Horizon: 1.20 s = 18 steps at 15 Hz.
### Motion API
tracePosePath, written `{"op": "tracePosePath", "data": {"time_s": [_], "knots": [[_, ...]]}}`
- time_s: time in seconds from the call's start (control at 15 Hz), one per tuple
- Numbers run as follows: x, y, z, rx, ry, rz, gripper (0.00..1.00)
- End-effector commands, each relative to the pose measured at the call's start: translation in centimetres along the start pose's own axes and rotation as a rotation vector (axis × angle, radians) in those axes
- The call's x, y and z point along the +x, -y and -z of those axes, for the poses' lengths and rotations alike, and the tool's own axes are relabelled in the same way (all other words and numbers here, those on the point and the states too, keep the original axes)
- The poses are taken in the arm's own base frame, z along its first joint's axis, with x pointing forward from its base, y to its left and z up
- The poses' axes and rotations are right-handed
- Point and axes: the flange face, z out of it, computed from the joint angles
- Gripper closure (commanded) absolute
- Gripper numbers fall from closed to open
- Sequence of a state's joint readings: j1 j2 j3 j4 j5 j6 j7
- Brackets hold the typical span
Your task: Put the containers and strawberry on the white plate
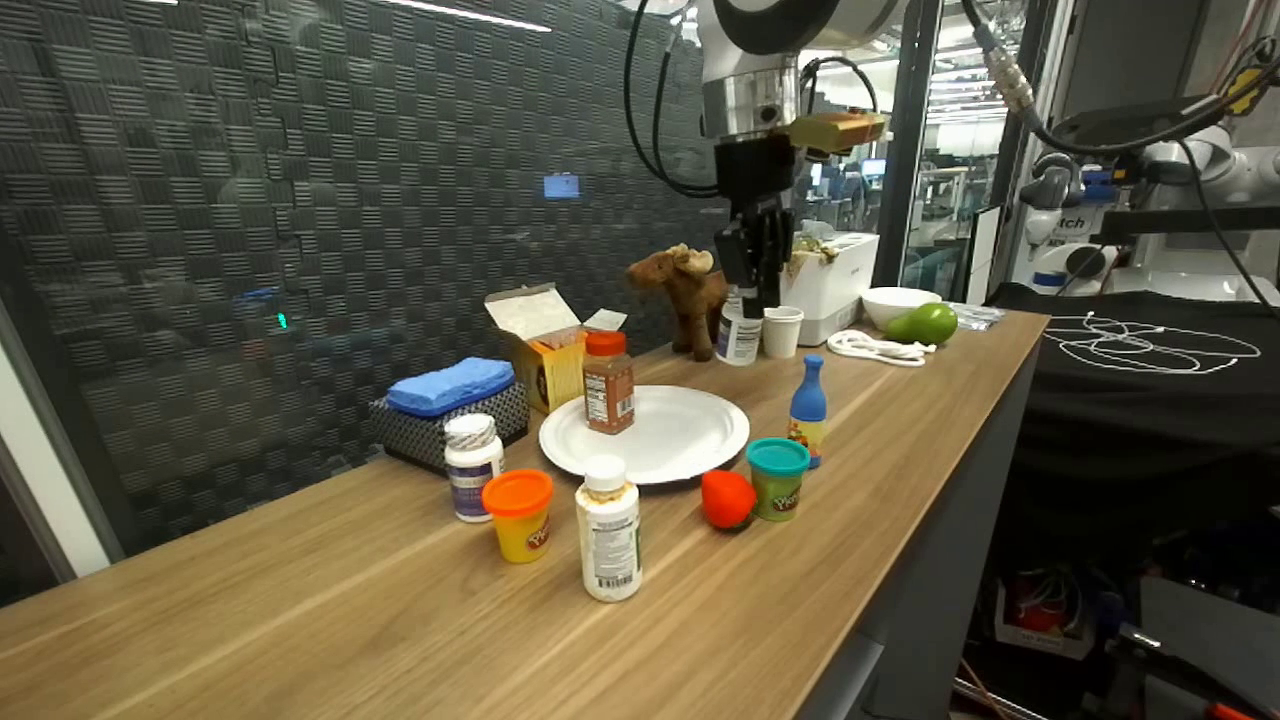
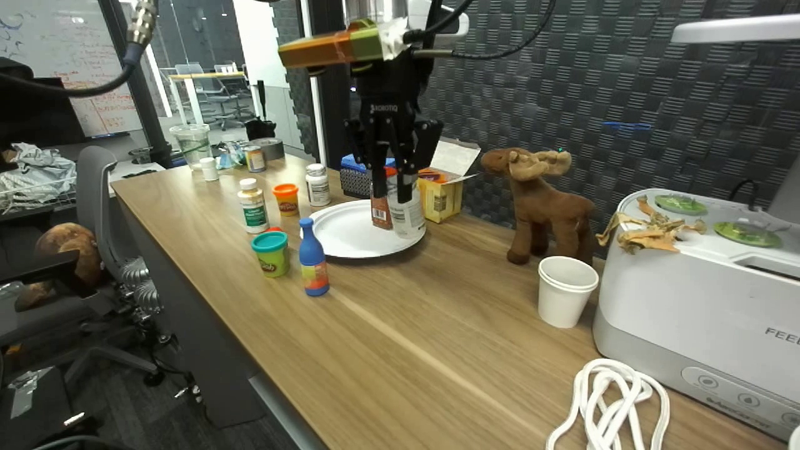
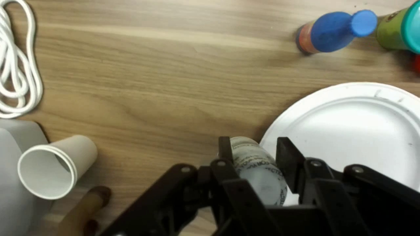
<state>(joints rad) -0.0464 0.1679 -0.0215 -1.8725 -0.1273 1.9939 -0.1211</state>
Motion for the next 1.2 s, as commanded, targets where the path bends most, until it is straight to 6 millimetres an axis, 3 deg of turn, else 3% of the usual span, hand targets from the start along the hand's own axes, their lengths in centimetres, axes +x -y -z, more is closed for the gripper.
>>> {"op": "tracePosePath", "data": {"time_s": [0.0,0.47,1.13], "knots": [[3.0,0.9,1.3,0.101,-0.016,0.106,0.86],[5.6,3.2,-1.7,0.291,0.084,0.260,0.86],[8.3,4.7,-3.3,0.140,0.113,0.421,0.86]]}}
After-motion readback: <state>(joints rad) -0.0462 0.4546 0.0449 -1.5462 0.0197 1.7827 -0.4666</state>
